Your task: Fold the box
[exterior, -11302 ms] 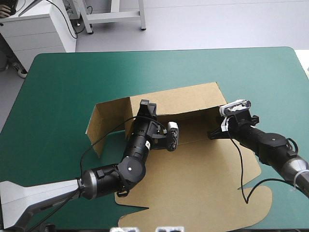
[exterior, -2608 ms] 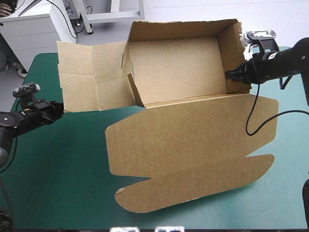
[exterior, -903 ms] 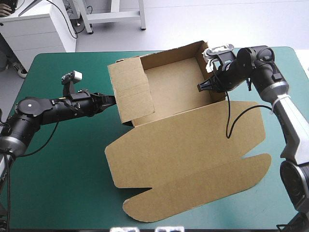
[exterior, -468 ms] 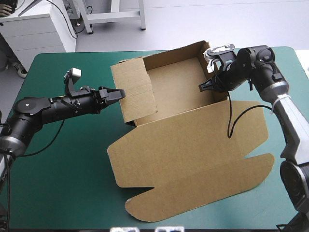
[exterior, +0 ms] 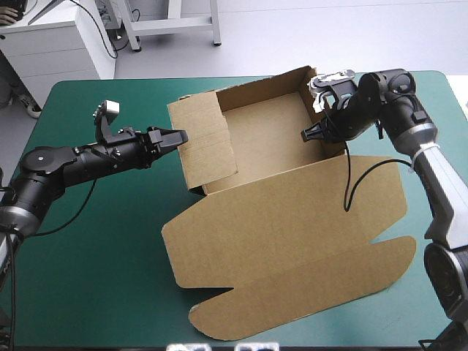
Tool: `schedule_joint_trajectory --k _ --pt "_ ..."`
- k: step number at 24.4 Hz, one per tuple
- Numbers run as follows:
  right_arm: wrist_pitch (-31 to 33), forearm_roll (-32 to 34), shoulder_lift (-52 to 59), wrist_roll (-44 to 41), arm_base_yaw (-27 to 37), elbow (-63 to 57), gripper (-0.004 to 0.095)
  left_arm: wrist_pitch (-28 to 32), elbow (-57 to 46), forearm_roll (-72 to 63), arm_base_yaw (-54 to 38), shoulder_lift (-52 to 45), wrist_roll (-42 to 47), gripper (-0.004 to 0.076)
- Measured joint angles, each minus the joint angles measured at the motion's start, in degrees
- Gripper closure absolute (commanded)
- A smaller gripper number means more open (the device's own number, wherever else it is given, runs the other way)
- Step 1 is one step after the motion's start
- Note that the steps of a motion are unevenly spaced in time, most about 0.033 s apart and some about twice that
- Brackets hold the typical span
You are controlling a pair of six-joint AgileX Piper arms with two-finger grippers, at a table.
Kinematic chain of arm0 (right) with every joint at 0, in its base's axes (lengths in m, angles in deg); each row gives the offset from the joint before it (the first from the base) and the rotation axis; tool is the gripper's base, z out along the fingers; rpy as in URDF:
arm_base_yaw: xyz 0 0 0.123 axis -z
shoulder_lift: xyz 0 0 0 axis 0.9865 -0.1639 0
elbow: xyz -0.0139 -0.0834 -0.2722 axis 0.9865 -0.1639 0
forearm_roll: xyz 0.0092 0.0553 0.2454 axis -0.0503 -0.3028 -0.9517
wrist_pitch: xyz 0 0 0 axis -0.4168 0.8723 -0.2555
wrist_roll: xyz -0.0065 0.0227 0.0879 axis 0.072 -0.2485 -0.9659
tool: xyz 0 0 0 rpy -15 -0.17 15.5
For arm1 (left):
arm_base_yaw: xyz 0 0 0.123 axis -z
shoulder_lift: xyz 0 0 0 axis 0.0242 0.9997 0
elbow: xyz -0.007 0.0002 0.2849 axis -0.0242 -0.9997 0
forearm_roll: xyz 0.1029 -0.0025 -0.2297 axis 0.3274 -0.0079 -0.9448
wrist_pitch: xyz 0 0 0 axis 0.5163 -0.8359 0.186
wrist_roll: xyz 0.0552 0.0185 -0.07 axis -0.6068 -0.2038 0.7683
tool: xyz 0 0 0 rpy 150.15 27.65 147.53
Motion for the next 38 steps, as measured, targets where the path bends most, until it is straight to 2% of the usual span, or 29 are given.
schedule_joint_trajectory --k 6,11,13,16,21,27,38 --pt "0.0 0.0 0.0 0.0 0.0 0.0 0.0912 1.4 2.4 9.8 4.3 0.0 10.6 0.0356" --pt "0.0 0.0 0.0 0.0 0.0 0.0 0.0912 7.1 8.1 34.2 15.6 0.0 34.6 0.0356" --pt "0.0 -0.1 0.0 0.0 0.0 0.0 0.0912 7.4 8.5 44.1 18.6 0.0 45.6 0.0356" --pt "-0.1 -1.4 0.0 1.1 -0.1 0.0 0.0912 5.9 8.6 55.5 21.0 0.0 55.9 0.0356" --pt "-1.2 -2.1 1.4 2.5 -0.5 0.0 0.0912 4.6 8.7 60.1 22.2 0.0 60.8 0.0356" --pt "-1.6 -2.1 2.7 2.6 -0.7 0.3 0.0912 6.3 8.8 60.7 22.4 0.1 64.1 0.0356" --pt "-1.1 -1.2 2.9 2.8 -4.2 4.0 0.0912 9.4 8.8 62.4 24.6 3.3 65.1 0.0356"
